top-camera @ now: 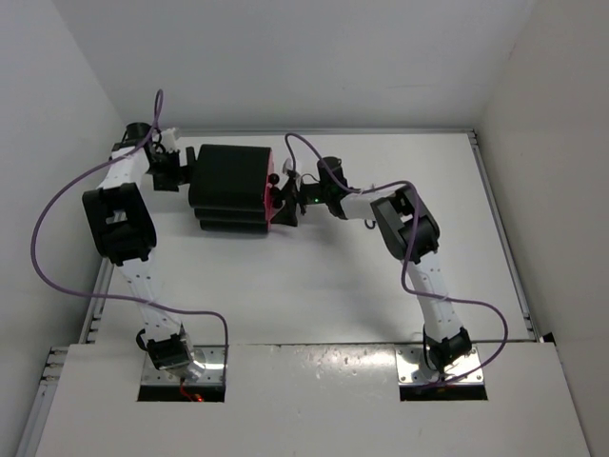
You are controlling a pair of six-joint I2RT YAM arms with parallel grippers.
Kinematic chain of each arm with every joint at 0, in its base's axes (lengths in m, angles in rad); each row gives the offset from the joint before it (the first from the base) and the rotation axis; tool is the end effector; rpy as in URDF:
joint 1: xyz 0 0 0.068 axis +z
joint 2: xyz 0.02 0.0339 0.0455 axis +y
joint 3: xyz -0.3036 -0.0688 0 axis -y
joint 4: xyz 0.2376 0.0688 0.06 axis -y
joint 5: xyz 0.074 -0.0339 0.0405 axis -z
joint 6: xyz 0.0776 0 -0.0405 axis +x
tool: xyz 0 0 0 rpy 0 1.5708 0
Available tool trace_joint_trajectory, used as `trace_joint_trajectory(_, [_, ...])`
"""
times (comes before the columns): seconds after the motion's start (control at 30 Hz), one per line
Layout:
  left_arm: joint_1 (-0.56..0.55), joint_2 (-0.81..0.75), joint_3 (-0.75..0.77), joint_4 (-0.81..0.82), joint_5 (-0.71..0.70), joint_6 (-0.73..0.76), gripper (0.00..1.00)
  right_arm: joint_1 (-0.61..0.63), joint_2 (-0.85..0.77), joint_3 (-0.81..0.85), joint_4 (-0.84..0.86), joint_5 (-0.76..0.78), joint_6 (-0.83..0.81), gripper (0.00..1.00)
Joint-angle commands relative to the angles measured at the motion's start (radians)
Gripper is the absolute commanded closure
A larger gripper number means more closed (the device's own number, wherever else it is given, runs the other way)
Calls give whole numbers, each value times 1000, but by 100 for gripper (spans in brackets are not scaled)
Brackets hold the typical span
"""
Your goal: Sort the tools into containers
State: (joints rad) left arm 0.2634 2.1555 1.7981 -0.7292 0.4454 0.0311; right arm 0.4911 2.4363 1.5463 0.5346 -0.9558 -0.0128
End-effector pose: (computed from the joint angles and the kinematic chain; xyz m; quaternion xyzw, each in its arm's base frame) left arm 0.4897 0.0974 0.2123 -0.0571 0.9466 -0.1778 0.2627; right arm 0.4628 0.3194 0.1221 -0.4360 0.6405 0.4869 0.4031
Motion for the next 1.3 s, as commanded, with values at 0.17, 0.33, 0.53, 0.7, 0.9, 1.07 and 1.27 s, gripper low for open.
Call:
trace_joint_trajectory(0.17, [4,-193,8,69,-53,-62,0,-111,-195,-81,-174,-17,-193,7])
trace_joint_trajectory(0.33, [13,-341,-77,146,-131,-82,0,-196,-284,-158,-275,-35,-202,7])
trace_joint_trajectory(0.53, [-42,-542,-173,171,-105,27,0,-227,-307,-147,-280,-41,322,7])
trace_joint_trajectory(0.7, [-98,-592,-252,151,-105,58,0,-206,-335,-285,166,28,937,15])
trace_joint_trajectory(0.9, [-148,-614,-275,162,-93,35,0,-181,-222,-246,240,166,1266,21])
trace_joint_trajectory(1.07, [-199,-603,-286,171,-111,35,0,-172,-79,-232,455,215,1591,31])
trace_joint_trajectory(1.27, [-242,-574,-286,171,-129,35,0,-163,7,-207,490,279,1726,42])
